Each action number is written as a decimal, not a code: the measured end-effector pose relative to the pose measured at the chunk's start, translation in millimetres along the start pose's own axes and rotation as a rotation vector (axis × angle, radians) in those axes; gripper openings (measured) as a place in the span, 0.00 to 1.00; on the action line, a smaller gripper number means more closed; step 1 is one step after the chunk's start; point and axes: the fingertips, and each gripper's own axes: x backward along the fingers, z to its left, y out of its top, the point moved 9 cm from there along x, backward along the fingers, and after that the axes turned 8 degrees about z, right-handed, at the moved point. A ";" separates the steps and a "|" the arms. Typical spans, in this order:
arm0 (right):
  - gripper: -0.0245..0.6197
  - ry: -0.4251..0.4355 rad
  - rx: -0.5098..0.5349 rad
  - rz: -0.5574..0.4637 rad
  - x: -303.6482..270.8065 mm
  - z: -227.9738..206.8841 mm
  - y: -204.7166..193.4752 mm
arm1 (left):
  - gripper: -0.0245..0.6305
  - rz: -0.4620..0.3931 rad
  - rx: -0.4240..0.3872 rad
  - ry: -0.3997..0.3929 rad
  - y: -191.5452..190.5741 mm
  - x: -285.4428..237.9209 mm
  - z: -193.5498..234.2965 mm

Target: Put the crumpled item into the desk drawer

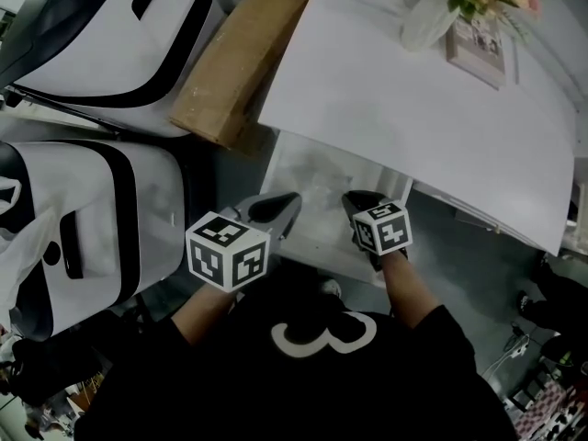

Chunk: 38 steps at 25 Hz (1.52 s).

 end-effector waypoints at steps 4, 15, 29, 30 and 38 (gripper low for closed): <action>0.09 -0.017 -0.017 0.044 -18.2 -7.6 -3.9 | 0.05 0.000 0.016 0.000 -0.2 -1.8 5.0; 0.10 -0.038 -0.062 0.115 -48.6 -22.0 -19.5 | 0.05 -0.014 0.057 0.007 -1.6 -2.8 14.4; 0.28 -0.001 -0.092 0.056 -29.0 -22.4 -13.4 | 0.05 -0.020 0.058 0.011 -8.2 1.5 2.0; 0.28 0.003 -0.080 0.040 -22.5 -20.3 -10.5 | 0.05 -0.023 0.056 0.011 -8.8 2.5 -1.1; 0.28 0.081 -0.092 -0.177 60.3 0.8 -11.3 | 0.05 -0.057 0.031 0.010 -19.9 21.0 -45.4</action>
